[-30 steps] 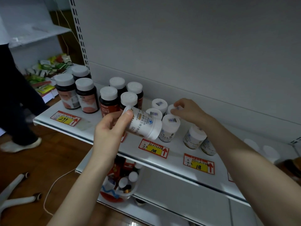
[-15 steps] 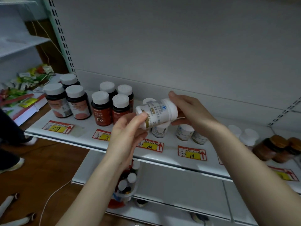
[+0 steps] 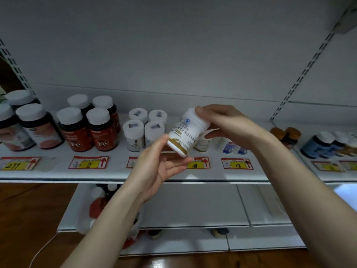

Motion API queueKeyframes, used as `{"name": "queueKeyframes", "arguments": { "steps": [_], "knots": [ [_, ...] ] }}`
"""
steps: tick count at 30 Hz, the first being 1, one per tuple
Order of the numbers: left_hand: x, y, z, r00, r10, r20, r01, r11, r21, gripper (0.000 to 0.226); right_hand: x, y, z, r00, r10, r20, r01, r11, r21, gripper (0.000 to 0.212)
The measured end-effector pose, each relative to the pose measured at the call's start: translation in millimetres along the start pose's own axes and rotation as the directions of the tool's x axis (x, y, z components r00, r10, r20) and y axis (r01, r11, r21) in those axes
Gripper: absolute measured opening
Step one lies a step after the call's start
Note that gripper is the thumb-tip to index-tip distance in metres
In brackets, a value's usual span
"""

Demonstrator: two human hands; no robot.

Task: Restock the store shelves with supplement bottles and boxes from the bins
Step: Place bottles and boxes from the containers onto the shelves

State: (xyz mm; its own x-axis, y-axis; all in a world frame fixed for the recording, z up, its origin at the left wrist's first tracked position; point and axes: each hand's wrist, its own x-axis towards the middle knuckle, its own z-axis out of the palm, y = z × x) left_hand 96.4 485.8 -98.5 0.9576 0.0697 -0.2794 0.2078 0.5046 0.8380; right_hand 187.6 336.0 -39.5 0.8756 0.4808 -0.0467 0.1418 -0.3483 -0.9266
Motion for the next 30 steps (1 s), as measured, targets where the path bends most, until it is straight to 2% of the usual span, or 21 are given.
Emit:
{"name": "queueKeyframes", "arguments": {
  "steps": [2,4,6,7,8,10,12,16,20,23,30],
  "knots": [
    [6.4,-4.3,9.4,1.0,-0.003,0.01,0.003,0.999,0.038,0.033,-1.3,2.2,-10.4,1.0,-0.002,-0.017,0.002,1.0,0.008,0.018],
    [12.8,-8.9,20.6,1.0,0.019,-0.005,-0.018,0.988,0.156,0.037,0.8,4.5,-21.2,0.999,-0.005,-0.048,0.006,0.999,0.035,0.017],
    [18.3,-16.4,29.4,0.99,0.122,-0.071,-0.092,0.937,0.336,0.042,4.4,5.0,-32.4,0.998,-0.02,-0.061,0.022,0.999,0.033,0.014],
    [20.9,-22.2,31.3,0.968,0.228,-0.102,-0.159,0.878,0.452,0.041,7.0,5.1,-38.3,0.997,-0.037,-0.067,0.038,0.999,0.019,0.012],
    [22.9,-29.7,31.2,0.928,0.358,-0.106,-0.235,0.78,0.58,0.039,10.3,5.5,-43.5,0.996,-0.055,-0.076,0.055,0.998,0.005,0.01],
    [25.0,-51.0,24.9,0.821,0.57,-0.025,-0.321,0.497,0.806,0.034,18.5,6.3,-50.6,0.991,-0.084,-0.107,0.083,0.996,-0.015,0.008],
    [27.7,-74.2,15.7,0.776,0.628,0.065,-0.286,0.258,0.923,0.042,31.5,7.5,-53.7,0.979,-0.118,-0.164,0.113,0.993,-0.042,0.009],
    [35.7,-118.0,-1.1,0.754,0.642,0.14,-0.162,-0.025,0.986,0.058,63.4,13.9,-51.4,0.924,-0.234,-0.301,0.186,0.966,-0.18,0.021],
    [41.1,-139.2,-8.4,0.796,0.603,0.063,0.005,-0.11,0.994,0.063,90.8,17.9,-42.7,0.904,-0.315,-0.288,0.219,0.922,-0.32,0.026],
    [43.2,-144.7,-7.0,0.798,0.601,0.048,0.06,-0.157,0.986,0.058,108.2,20.9,-33.9,0.91,-0.334,-0.246,0.219,0.89,-0.399,0.029],
    [45.7,-149.5,-8.9,0.808,0.589,0.001,0.134,-0.187,0.973,0.062,135.7,35.3,-7.1,0.962,-0.254,-0.099,0.175,0.854,-0.49,0.027]
  ]
}}
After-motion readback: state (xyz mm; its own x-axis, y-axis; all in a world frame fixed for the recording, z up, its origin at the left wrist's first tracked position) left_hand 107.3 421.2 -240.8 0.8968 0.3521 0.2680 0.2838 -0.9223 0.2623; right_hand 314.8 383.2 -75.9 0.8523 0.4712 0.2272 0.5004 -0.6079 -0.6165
